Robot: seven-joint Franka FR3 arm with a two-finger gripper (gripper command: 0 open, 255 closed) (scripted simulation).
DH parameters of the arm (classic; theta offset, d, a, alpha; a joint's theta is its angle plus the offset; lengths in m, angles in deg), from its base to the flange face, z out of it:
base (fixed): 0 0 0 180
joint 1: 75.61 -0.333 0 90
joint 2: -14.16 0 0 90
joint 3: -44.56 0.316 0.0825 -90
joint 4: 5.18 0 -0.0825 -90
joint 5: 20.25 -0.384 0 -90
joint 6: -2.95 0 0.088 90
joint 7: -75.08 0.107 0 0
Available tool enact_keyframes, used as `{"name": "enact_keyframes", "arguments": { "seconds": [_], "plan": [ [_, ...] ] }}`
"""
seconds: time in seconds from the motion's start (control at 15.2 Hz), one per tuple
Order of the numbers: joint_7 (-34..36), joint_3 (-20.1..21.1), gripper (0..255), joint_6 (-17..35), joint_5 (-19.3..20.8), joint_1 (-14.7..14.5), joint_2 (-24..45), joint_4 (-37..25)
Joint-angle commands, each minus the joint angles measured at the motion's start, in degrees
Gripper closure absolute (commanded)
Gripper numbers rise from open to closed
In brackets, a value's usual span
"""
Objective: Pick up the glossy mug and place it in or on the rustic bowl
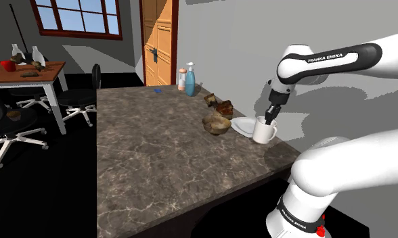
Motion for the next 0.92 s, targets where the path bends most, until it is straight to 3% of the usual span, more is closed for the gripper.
{"name": "enact_keyframes", "arguments": {
  "seconds": [0.0,0.86],
  "plan": [
    [0.1,0.7,255,-2.0,-0.5,-0.1,-0.7,-1.2],
    [0.2,4.0,255,-12.3,-3.2,-1.0,-2.3,-10.0]
  ]
}}
